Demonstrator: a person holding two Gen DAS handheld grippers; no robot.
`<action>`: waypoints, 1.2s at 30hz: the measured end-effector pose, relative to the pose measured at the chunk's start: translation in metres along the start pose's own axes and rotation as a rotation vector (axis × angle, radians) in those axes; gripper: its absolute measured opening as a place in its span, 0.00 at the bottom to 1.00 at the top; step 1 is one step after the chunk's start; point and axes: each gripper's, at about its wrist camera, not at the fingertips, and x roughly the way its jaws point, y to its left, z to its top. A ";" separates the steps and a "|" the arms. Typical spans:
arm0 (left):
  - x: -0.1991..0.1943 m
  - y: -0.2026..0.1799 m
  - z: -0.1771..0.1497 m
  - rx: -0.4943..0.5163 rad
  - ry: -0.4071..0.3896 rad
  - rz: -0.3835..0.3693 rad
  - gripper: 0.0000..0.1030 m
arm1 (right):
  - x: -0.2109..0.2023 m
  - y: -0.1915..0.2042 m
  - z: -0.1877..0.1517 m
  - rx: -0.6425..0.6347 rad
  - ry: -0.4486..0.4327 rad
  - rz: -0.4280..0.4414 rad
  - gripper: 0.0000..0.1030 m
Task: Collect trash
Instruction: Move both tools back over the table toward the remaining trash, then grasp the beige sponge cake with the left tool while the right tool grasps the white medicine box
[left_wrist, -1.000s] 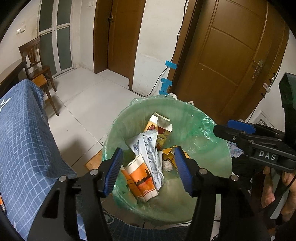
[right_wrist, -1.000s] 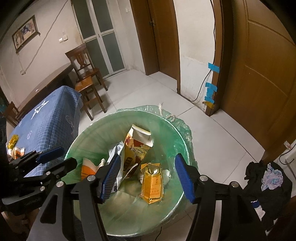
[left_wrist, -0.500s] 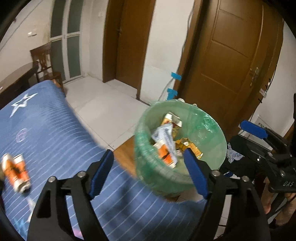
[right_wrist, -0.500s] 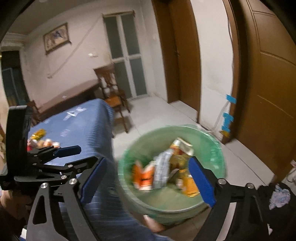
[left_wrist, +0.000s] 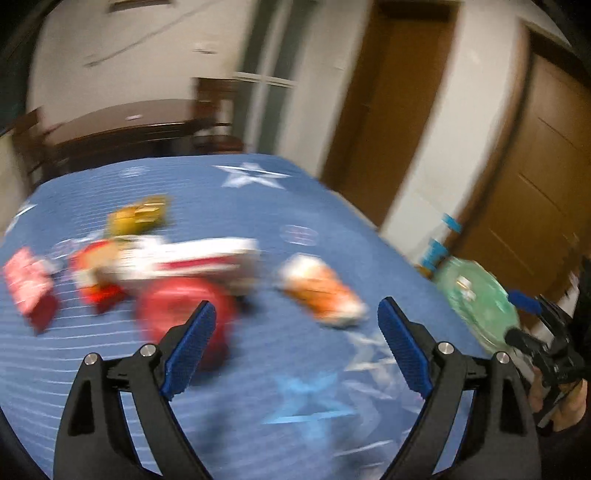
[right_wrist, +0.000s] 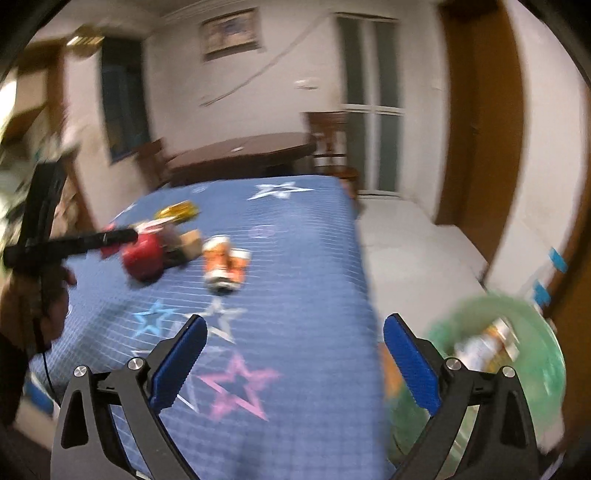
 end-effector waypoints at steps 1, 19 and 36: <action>-0.004 0.022 0.002 -0.026 -0.006 0.039 0.83 | 0.011 0.011 0.009 -0.025 0.011 0.028 0.83; 0.022 0.158 0.029 0.116 0.229 0.078 0.83 | 0.214 0.194 0.175 -0.517 0.389 0.319 0.54; 0.067 0.152 0.045 0.353 0.311 0.005 0.74 | 0.271 0.240 0.179 -0.664 0.623 0.400 0.53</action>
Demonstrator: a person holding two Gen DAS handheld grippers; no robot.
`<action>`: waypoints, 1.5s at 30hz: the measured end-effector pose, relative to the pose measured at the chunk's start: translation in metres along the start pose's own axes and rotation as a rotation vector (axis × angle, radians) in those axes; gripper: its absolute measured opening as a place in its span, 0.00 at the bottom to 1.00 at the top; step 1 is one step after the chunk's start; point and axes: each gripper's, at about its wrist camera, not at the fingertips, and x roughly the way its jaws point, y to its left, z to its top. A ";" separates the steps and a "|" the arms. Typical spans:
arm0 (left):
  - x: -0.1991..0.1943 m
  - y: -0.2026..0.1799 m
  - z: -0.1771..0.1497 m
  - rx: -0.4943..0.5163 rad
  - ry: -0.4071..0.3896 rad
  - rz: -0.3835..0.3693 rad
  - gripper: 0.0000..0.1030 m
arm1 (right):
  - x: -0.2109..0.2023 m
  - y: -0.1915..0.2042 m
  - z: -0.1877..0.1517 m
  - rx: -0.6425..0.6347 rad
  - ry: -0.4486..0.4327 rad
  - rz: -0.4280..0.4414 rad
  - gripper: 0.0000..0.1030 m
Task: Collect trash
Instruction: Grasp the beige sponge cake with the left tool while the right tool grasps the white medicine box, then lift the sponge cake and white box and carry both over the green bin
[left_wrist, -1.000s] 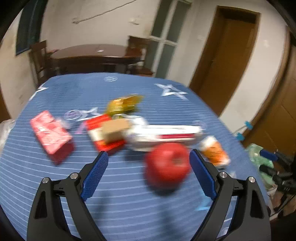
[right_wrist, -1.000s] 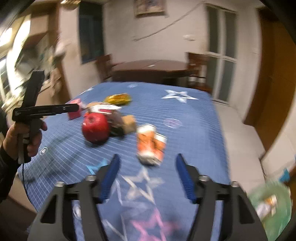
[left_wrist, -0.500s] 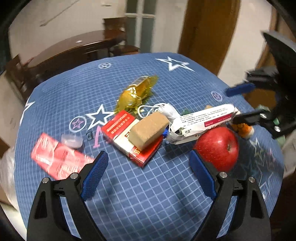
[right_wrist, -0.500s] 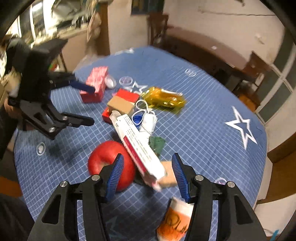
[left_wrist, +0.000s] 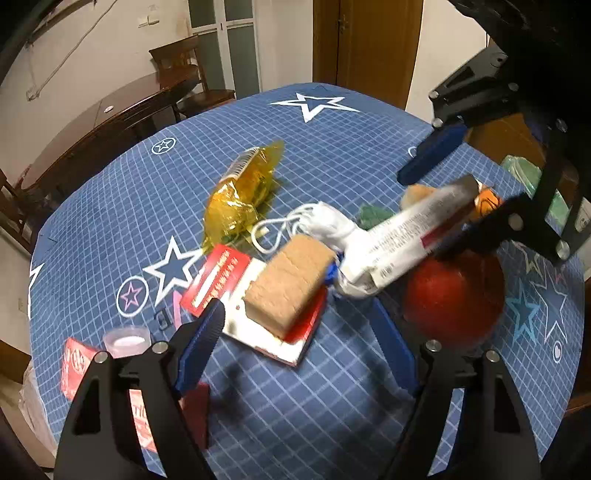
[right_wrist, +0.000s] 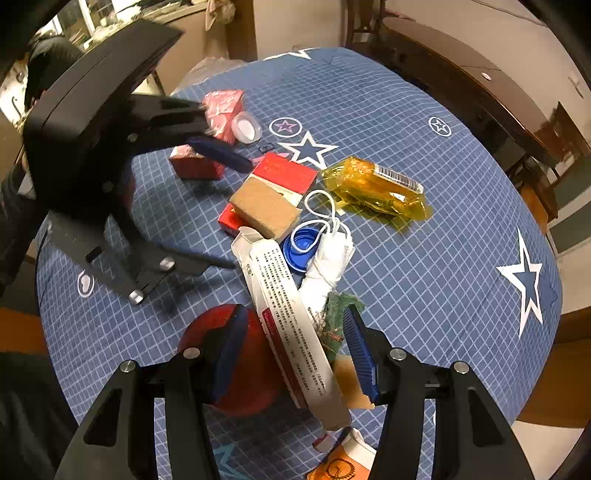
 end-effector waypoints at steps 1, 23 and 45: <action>0.002 0.002 0.002 -0.005 -0.003 -0.005 0.74 | 0.000 -0.001 0.000 -0.002 0.003 -0.002 0.53; 0.018 0.003 0.002 -0.051 -0.026 0.005 0.27 | 0.027 0.001 0.011 0.006 0.041 -0.090 0.53; -0.041 -0.033 -0.034 -0.244 -0.240 0.176 0.24 | -0.053 0.033 -0.060 0.262 -0.410 -0.276 0.27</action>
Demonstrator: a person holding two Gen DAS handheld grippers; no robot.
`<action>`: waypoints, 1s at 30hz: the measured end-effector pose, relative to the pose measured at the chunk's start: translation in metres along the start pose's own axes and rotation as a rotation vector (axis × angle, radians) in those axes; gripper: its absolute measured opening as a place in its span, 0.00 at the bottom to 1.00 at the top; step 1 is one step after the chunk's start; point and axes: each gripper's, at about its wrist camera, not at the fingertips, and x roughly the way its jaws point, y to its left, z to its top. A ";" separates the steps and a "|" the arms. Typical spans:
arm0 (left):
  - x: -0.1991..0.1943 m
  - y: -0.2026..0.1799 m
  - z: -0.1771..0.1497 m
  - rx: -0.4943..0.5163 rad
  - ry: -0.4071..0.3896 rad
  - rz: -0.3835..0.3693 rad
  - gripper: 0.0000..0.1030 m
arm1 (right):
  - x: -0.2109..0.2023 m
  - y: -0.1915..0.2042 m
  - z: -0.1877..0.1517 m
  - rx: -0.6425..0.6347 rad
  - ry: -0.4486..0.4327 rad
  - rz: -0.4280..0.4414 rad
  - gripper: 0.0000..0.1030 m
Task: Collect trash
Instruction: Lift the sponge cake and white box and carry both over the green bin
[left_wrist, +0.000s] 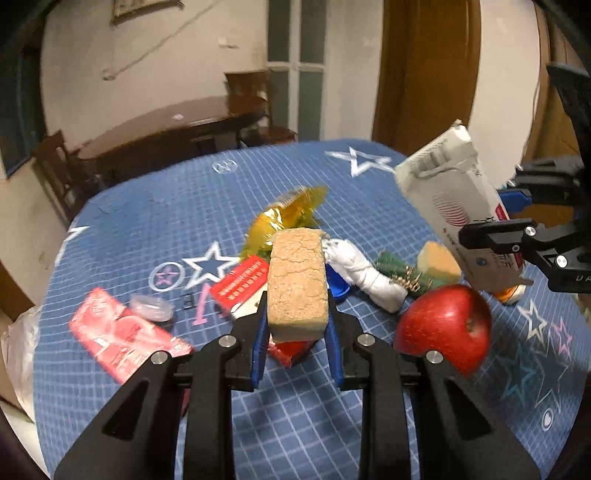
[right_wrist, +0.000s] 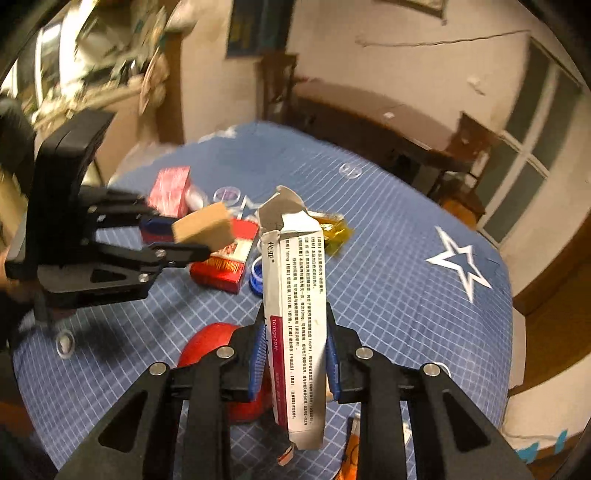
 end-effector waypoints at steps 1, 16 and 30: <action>-0.008 -0.002 -0.001 -0.005 -0.021 0.010 0.24 | -0.006 -0.001 -0.003 0.013 -0.017 -0.009 0.27; -0.085 -0.073 -0.015 -0.067 -0.265 0.021 0.24 | -0.122 0.021 -0.083 0.253 -0.290 -0.188 0.27; -0.093 -0.170 -0.020 -0.037 -0.340 -0.068 0.24 | -0.227 0.037 -0.166 0.334 -0.385 -0.377 0.27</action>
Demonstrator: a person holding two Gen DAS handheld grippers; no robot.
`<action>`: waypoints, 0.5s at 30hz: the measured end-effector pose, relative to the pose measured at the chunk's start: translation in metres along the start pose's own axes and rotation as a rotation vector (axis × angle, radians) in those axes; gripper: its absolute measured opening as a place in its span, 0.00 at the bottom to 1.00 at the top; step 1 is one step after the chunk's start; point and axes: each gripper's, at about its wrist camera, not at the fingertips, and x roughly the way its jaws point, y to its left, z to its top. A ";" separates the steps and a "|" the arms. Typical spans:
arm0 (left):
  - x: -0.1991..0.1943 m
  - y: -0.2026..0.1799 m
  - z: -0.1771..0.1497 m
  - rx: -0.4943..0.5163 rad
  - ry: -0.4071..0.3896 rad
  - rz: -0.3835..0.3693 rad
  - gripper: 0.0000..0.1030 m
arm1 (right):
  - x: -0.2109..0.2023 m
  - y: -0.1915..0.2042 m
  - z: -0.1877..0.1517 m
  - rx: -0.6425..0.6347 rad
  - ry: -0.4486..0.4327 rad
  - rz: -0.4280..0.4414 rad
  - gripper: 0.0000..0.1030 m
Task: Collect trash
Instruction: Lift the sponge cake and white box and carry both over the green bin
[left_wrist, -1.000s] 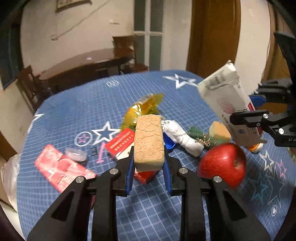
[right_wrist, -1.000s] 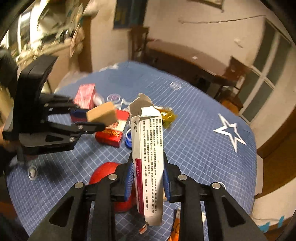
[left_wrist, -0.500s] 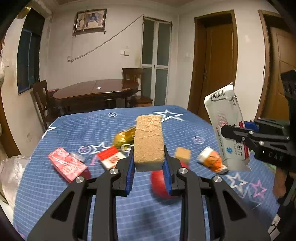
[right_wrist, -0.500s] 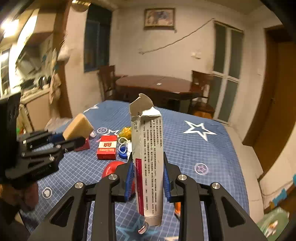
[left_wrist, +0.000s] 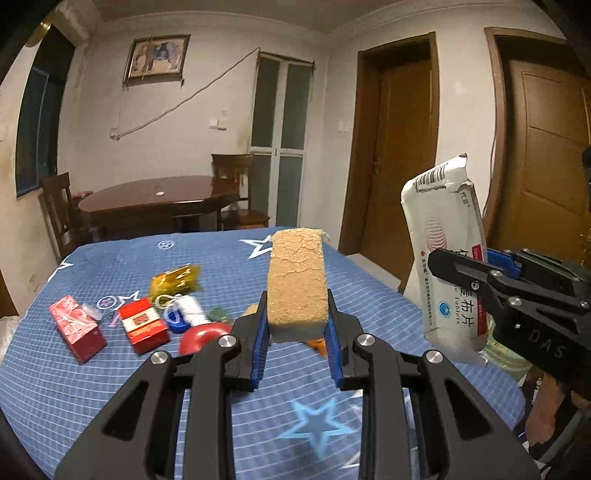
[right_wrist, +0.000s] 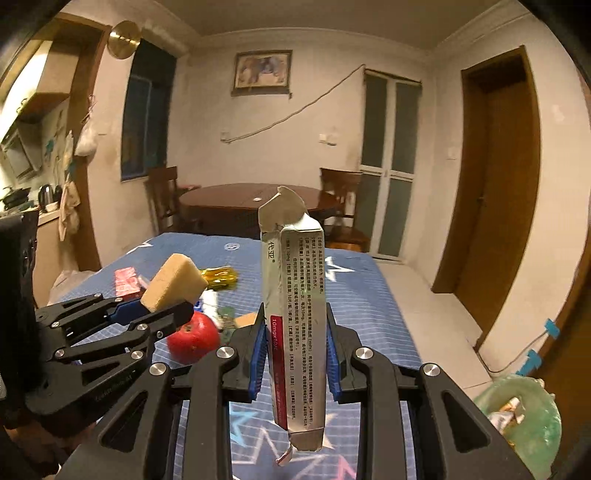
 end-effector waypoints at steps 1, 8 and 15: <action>-0.001 -0.006 0.001 0.008 -0.007 -0.004 0.24 | -0.009 -0.006 -0.002 0.007 -0.005 -0.011 0.27; -0.004 -0.040 0.008 0.032 -0.026 -0.038 0.24 | -0.032 -0.051 -0.011 0.040 -0.022 -0.067 0.27; 0.000 -0.077 0.020 0.065 -0.030 -0.090 0.24 | -0.057 -0.099 -0.026 0.074 -0.025 -0.118 0.27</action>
